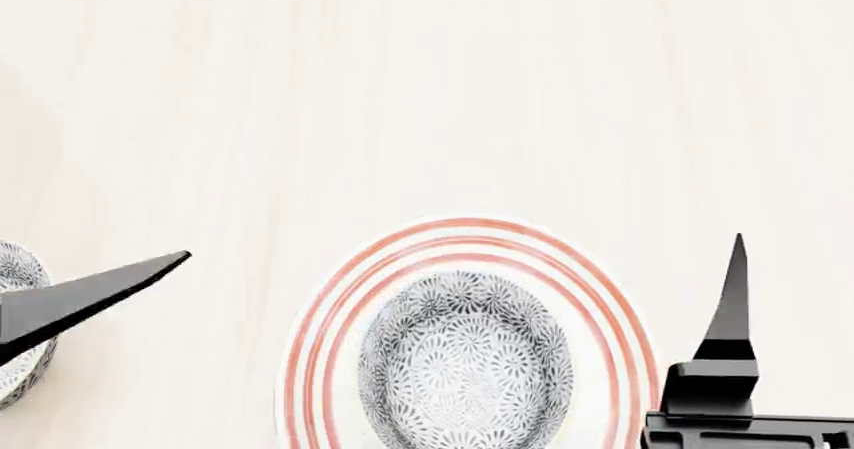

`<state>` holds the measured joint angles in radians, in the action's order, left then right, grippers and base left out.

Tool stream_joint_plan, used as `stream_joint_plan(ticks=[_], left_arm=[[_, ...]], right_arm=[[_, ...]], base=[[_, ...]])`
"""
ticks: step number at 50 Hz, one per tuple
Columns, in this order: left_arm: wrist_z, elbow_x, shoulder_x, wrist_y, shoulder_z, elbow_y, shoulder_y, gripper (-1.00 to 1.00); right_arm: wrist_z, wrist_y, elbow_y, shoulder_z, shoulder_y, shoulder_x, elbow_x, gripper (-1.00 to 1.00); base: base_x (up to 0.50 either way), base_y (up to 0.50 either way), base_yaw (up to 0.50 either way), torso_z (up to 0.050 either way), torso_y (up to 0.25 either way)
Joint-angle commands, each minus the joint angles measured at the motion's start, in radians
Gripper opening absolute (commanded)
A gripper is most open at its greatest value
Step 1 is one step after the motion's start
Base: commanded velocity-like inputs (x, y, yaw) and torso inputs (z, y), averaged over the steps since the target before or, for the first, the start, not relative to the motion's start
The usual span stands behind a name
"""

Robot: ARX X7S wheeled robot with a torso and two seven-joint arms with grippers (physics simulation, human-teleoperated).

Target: Pick up the bowl and put it in the front on the plate.

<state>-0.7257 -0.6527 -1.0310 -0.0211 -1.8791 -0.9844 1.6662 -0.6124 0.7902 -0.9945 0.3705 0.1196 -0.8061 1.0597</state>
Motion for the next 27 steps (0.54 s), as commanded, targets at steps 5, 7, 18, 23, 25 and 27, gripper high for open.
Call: stream_joint_plan(ticks=[5,7,18,23,25,27], left_arm=[[-0.224,0.098,-0.419,0.754,-0.089,0.116,0.004,1.0],[-0.276,0.156,-0.456,0.81,-0.085,0.126,-0.007,1.0],[-0.428,0.268,-0.54,1.015,-0.097,0.166,-0.033,1.0],[-0.497,0.327,-0.54,1.066,-0.098,0.145,-0.035,1.0],[-0.499,0.329,-0.54,1.066,-0.098,0.145,-0.036,1.0],[-0.524,0.353,-0.54,1.068,-0.091,0.132,-0.031,1.0]], right_arm=[[-0.36,-0.731,-0.052,0.046,-0.462,-0.462,-0.127,1.0],[-0.382,-0.813,-0.052,0.117,-0.585,-0.483,-0.157,1.0],[-0.393,-0.958,-0.053,0.322,-0.904,-0.393,-0.338,1.0],[-0.314,-0.967,-0.053,0.34,-0.904,-0.292,-0.379,1.0],[-0.312,-0.967,-0.053,0.341,-0.904,-0.29,-0.378,1.0],[-0.283,-0.977,-0.053,0.351,-0.905,-0.244,-0.397,1.0]], base=[[0.0,0.0,0.0,0.0,0.0],[0.0,0.0,0.0,0.0,0.0],[0.01,0.0,0.0,0.0,0.0],[0.02,0.0,0.0,0.0,0.0],[0.01,0.0,0.0,0.0,0.0],[0.02,0.0,0.0,0.0,0.0]])
